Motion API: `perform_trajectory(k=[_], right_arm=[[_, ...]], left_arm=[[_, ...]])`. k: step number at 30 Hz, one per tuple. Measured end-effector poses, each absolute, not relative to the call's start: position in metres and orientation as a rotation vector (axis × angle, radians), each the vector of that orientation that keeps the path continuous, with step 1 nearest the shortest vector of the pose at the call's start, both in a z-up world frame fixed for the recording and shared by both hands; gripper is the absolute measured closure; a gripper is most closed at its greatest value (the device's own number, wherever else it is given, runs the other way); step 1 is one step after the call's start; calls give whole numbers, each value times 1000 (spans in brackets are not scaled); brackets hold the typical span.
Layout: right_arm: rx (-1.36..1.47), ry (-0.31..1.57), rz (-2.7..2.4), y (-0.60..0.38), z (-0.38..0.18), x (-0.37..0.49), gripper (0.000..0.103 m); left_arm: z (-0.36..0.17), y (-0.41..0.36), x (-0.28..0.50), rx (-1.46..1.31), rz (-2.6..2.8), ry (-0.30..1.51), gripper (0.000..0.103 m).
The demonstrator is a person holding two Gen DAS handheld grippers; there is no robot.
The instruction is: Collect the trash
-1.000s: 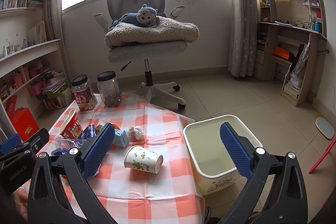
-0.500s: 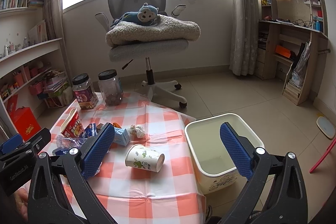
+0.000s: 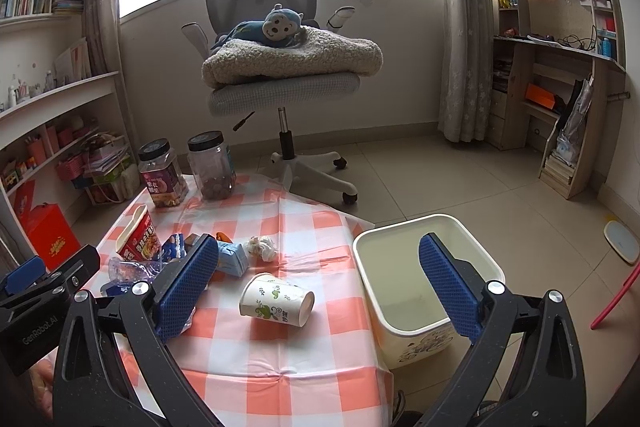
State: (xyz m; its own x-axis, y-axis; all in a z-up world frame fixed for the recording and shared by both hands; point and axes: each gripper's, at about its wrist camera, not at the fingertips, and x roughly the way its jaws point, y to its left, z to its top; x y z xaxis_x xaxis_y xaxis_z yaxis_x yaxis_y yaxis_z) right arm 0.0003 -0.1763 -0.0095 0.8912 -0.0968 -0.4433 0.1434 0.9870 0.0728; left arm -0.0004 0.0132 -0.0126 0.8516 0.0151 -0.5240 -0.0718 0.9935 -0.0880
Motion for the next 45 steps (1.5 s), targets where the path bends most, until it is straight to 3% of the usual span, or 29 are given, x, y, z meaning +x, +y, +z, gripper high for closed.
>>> perform_trajectory(k=[24,30,37,45], right_arm=[[103,483,-102,-173,-13,3,7],[95,588,-47,-173,-3,25,7],[10,840,83,-164,-8,93,7],[-80,997,257,-153,-70,138,7]], left_arm=[[-17,20,4,-113,70,592,7],[-8,51,28,-191,110,674,7],[34,122,71,-424,110,688,7],[-61,155,124,-445,181,1066,7]])
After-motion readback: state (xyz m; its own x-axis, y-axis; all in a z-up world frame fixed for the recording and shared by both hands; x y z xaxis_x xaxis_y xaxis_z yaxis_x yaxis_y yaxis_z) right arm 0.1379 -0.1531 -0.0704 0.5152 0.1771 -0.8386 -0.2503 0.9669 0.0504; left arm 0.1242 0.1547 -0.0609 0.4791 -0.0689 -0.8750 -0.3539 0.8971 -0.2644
